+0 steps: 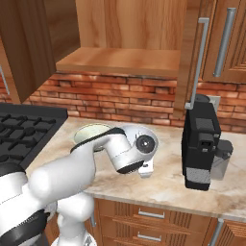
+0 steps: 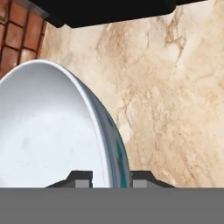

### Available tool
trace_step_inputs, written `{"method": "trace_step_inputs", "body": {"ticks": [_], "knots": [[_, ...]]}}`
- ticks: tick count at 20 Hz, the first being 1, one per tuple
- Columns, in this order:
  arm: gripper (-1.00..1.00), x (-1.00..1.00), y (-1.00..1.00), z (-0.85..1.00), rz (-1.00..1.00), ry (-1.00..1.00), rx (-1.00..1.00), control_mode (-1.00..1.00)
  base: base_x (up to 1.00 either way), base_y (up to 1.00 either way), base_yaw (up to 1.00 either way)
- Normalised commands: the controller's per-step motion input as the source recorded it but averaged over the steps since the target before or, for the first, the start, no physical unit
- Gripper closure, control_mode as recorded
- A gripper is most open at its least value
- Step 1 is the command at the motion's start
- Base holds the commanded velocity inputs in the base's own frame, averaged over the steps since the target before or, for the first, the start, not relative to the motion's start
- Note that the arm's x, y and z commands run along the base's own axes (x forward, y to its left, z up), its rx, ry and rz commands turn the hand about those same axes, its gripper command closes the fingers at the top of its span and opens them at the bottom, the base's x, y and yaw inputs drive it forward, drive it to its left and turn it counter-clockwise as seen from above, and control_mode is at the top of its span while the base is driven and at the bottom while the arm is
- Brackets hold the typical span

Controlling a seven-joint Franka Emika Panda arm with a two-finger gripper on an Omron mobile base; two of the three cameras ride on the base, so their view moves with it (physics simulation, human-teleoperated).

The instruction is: Open the cabinet. Pick the bowls from the counter and place them in the cabinet. Then close the cabinet.

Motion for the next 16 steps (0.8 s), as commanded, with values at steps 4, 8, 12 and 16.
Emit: {"method": "trace_step_inputs", "body": {"ticks": [4,8,12,16], "knots": [[1.00,-0.53,0.14,0.76,0.01,-0.04,0.00,-1.00,0.00,0.00,0.00],[1.00,-0.39,0.12,0.56,0.00,0.00,0.00,-1.00,0.00,0.00,0.00],[1.00,-0.24,0.01,0.48,-0.06,0.00,0.00,-1.00,0.00,0.00,0.00],[1.00,-0.30,0.00,0.48,-0.13,0.00,0.00,-1.00,0.00,0.00,0.00]]}}
